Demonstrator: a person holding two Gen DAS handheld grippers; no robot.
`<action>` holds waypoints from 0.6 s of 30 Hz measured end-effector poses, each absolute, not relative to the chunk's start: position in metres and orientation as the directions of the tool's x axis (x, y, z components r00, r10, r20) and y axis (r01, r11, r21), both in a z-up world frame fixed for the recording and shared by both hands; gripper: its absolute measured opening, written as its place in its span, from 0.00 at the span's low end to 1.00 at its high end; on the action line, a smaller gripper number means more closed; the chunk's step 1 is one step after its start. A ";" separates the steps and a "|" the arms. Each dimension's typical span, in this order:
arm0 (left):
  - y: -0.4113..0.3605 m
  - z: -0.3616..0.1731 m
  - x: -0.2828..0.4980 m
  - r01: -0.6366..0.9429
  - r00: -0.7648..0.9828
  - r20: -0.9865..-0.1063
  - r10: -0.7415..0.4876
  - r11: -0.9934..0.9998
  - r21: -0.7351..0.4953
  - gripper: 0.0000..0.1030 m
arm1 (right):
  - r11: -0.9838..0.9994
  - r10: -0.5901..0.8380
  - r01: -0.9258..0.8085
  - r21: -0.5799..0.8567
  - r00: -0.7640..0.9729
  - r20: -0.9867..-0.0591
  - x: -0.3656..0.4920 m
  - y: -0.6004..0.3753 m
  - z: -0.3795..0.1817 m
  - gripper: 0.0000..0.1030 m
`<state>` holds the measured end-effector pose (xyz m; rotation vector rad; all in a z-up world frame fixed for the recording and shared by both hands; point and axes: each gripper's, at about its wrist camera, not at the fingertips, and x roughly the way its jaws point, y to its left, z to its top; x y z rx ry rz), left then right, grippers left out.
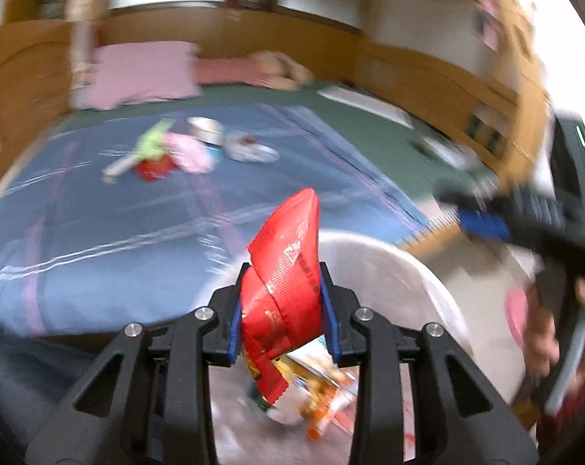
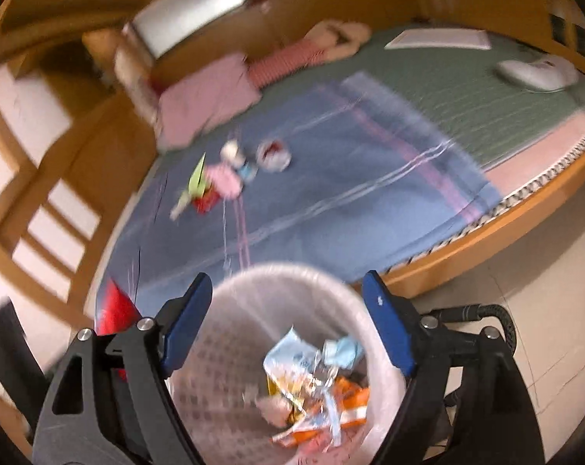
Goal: Collect trash
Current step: 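Carry both items over the bin and open both tools to drop them, then move both open tools from the bin back over the bed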
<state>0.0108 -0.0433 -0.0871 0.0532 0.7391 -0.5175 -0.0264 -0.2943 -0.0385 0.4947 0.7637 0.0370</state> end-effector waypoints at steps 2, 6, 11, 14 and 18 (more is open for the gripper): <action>-0.059 -0.093 0.003 0.543 0.582 -0.672 -0.458 0.834 -0.098 0.33 | 0.878 0.178 0.172 0.448 0.750 -0.637 -0.029 -0.301 -0.034 0.76; -0.080 -0.108 -0.007 0.650 0.471 -0.719 -0.511 0.753 -0.109 0.33 | 0.840 0.148 0.226 0.493 0.780 -0.609 -0.033 -0.320 -0.032 0.77; -0.092 -0.122 -0.010 0.684 0.417 -0.751 -0.512 0.721 -0.112 0.48 | 0.842 0.140 0.218 0.494 0.796 -0.589 -0.034 -0.326 -0.026 0.81; -0.089 -0.119 -0.013 0.669 0.453 -0.739 -0.498 0.738 -0.087 0.79 | 0.855 0.125 0.216 0.471 0.796 -0.592 -0.033 -0.321 -0.024 0.85; -0.084 -0.116 -0.008 0.624 0.510 -0.719 -0.472 0.778 -0.068 0.87 | 0.873 0.144 0.192 0.448 0.777 -0.613 -0.028 -0.313 -0.026 0.85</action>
